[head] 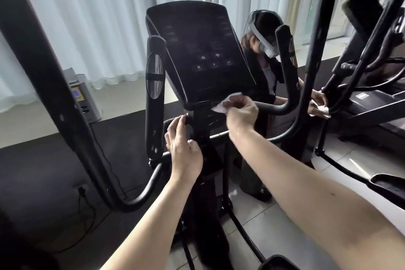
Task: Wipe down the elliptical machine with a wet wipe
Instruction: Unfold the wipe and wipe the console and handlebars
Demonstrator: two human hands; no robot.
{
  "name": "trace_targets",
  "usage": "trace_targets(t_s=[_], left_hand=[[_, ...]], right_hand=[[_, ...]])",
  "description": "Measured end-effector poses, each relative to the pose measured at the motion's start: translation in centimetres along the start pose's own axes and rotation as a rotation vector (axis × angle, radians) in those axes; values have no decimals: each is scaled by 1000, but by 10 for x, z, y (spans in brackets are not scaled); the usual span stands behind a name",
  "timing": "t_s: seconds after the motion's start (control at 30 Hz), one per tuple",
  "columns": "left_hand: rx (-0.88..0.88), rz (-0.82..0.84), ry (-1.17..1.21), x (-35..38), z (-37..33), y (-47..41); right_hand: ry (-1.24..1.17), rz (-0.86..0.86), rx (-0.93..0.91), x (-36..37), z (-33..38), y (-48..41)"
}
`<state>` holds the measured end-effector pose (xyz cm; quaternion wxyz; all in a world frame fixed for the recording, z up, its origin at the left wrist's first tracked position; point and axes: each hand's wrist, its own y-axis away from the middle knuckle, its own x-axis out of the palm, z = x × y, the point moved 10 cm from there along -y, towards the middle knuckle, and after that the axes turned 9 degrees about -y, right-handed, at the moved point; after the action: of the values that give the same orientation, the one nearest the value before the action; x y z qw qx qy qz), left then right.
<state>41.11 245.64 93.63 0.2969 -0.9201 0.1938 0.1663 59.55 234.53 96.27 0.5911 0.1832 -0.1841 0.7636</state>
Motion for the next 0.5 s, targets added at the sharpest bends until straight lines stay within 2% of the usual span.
trace_targets(t_s=[0.13, 0.27, 0.37, 0.5], left_hand=[[-50, -8, 18, -1, 15, 11], [-74, 21, 27, 5, 30, 21], [-98, 49, 31, 12, 30, 25], [-73, 83, 28, 23, 30, 21]], right_hand=[[24, 172, 44, 50, -18, 52], [-57, 298, 145, 79, -31, 73], [-35, 217, 162, 59, -27, 58], [-102, 15, 79, 11, -18, 7]])
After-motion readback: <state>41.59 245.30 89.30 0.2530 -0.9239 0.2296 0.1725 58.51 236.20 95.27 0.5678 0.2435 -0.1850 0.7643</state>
